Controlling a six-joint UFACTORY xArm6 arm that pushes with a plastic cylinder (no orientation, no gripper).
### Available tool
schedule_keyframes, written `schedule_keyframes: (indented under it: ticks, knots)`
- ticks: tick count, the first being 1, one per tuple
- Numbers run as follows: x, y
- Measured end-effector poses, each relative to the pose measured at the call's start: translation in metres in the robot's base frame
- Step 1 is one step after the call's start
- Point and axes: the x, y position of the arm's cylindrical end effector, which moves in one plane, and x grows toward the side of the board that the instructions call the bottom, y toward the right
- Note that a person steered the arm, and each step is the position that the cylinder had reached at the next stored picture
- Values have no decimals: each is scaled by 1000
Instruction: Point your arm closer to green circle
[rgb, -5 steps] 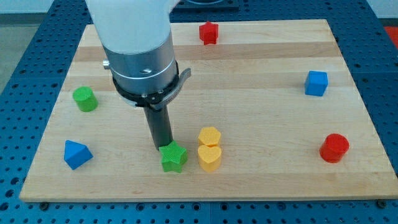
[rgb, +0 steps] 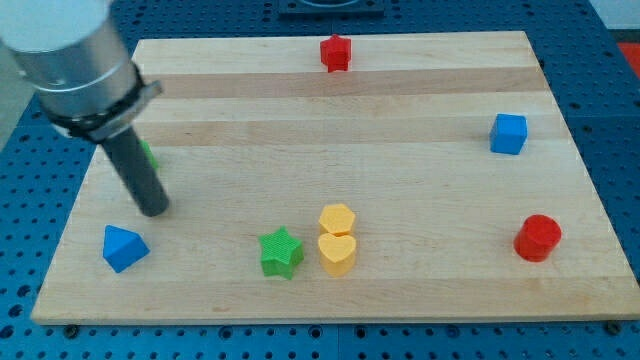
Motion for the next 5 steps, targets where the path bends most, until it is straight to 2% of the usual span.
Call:
schedule_keyframes:
  ticks: [5]
  knots:
    - [0, -49]
